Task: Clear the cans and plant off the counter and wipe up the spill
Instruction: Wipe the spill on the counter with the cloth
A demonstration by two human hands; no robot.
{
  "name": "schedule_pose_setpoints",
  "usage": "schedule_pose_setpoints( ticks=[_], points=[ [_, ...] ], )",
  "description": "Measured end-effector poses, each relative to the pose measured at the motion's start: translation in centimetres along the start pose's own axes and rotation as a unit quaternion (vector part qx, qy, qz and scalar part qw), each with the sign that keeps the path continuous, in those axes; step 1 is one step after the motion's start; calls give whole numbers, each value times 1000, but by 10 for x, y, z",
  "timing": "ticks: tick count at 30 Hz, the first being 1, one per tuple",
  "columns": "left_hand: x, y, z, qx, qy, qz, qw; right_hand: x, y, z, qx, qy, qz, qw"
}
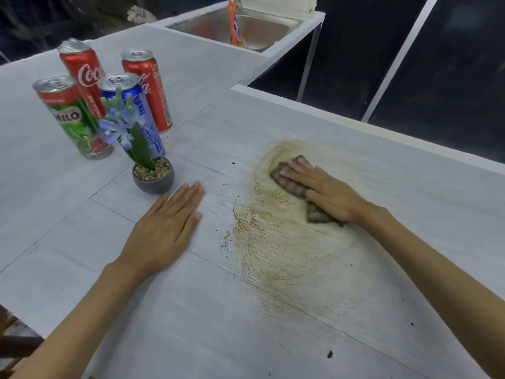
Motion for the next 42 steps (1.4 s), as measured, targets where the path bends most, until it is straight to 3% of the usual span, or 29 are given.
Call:
schedule_pose_setpoints(
  ticks=[3,7,9,11,15,20,23,25,30,32,34,38,42],
  points=[
    [-1,1,-1,-4,5,0,1000,-47,55,-5,13,-131,85,988],
    [-1,1,0,-6,4,-4,1000,-15,125,37,42,-185,-24,981],
    [0,1,1,-7,2,-7,1000,28,123,59,25,-155,-60,986],
    [1,1,0,-11,1,-11,1000,63,86,62,59,-97,-76,991],
    [1,0,1,-16,4,-8,1000,70,-5,32,66,19,-124,990],
    [0,0,0,-20,-3,-2,1000,10,20,1,52,-47,16,997],
    [1,0,1,-20,-1,0,1000,-2,69,20,43,-153,-33,987],
    [1,0,1,-18,-1,0,1000,26,83,40,24,-175,-35,984],
    [2,0,1,-10,2,7,1000,114,-15,60,-2,-66,-75,995],
    [2,-1,2,-9,4,16,1000,103,-57,41,31,10,-49,998],
    [2,0,2,-12,4,25,1000,72,-73,16,35,-4,-8,999],
    [3,0,4,-17,9,33,999,19,-35,9,-15,-89,208,974],
    [5,3,5,-2,11,45,999,83,19,58,-40,-105,237,965]
  ],
)
Point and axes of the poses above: each hand's wrist, its own y-axis towards the middle knuckle, its own z-axis out of the palm, x = y × z, the point moved 3 cm from there along y, towards the middle knuckle, and after that the axes turned 13 degrees about -x, right-handed, at the moved point
